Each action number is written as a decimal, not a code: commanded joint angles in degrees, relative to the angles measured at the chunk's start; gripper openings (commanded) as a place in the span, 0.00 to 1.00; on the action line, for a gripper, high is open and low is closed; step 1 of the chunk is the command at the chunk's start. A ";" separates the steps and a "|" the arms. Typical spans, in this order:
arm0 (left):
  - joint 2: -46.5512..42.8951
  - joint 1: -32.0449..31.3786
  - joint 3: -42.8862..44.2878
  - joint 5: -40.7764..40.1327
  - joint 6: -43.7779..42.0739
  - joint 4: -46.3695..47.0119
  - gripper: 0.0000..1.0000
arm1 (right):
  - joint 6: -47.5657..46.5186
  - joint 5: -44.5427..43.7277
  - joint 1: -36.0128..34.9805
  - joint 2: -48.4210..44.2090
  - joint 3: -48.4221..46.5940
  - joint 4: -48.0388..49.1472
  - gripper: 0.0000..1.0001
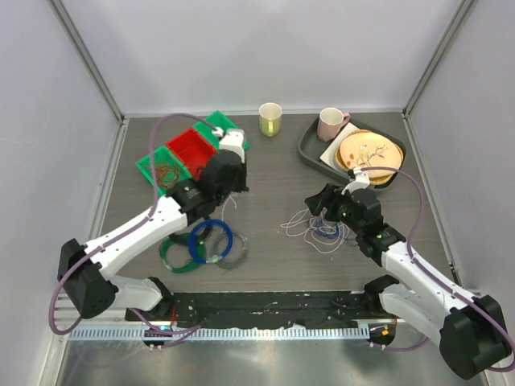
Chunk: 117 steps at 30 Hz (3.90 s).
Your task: Untangle the cables
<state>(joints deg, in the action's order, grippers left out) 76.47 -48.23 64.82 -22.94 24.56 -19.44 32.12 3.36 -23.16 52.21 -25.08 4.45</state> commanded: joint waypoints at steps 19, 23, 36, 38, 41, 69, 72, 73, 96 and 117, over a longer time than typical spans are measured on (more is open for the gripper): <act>4.64 23.00 32.29 2.28 -7.59 -3.93 0.00 | 7.26 -4.15 -0.13 -17.93 9.17 5.13 0.97; 6.94 24.58 38.71 4.39 -8.38 -4.47 0.00 | 6.91 -1.95 -0.13 -16.35 8.74 5.22 0.97; 3.43 24.41 42.85 17.11 -5.49 -1.38 0.00 | 3.12 4.72 -0.13 -15.47 9.00 9.33 0.97; 3.08 24.50 43.11 21.78 -3.65 -1.65 0.00 | 3.21 6.49 -0.22 -15.55 9.61 10.49 0.97; 2.64 24.41 43.29 26.01 -3.02 -2.00 0.00 | 3.30 6.23 -0.22 -15.29 9.70 10.49 0.97; 15.99 26.52 47.06 -1.67 -16.82 5.38 0.00 | 1.19 4.12 -0.13 -14.94 9.08 8.30 0.97; 15.91 27.13 47.51 -1.14 -16.82 5.47 0.00 | 1.02 3.76 -0.22 -15.20 9.00 7.95 0.97; 15.91 27.22 47.42 -1.23 -16.82 5.55 0.00 | 1.02 3.76 -0.22 -15.29 9.00 7.86 0.97; 19.86 35.13 26.97 7.46 -8.66 14.93 0.00 | 0.66 2.71 -0.22 -13.71 8.73 7.15 0.97; 27.15 40.84 10.24 25.05 4.62 27.00 0.00 | 0.66 2.80 -0.13 -12.57 8.73 7.33 0.96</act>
<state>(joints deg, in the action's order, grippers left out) 105.03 -7.49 77.58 1.61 27.64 2.02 33.34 6.48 -23.14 39.09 -15.27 10.07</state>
